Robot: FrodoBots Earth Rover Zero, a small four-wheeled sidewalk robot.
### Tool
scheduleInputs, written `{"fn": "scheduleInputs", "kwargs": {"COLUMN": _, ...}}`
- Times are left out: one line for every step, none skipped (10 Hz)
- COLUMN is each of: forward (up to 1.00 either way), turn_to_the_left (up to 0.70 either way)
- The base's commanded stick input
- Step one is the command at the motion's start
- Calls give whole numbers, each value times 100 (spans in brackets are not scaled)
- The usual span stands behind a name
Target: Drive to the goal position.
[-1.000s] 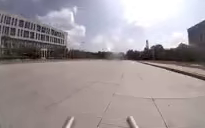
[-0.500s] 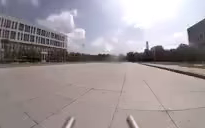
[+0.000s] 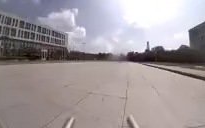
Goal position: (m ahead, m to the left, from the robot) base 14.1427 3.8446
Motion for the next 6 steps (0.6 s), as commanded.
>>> {"fn": "scheduleInputs", "kwargs": {"forward": 70, "turn_to_the_left": 4}}
{"fn": "scheduleInputs", "kwargs": {"forward": 70, "turn_to_the_left": 4}}
{"fn": "scheduleInputs", "kwargs": {"forward": 70, "turn_to_the_left": 4}}
{"fn": "scheduleInputs", "kwargs": {"forward": 70, "turn_to_the_left": 4}}
{"fn": "scheduleInputs", "kwargs": {"forward": 70, "turn_to_the_left": 4}}
{"fn": "scheduleInputs", "kwargs": {"forward": 70, "turn_to_the_left": 4}}
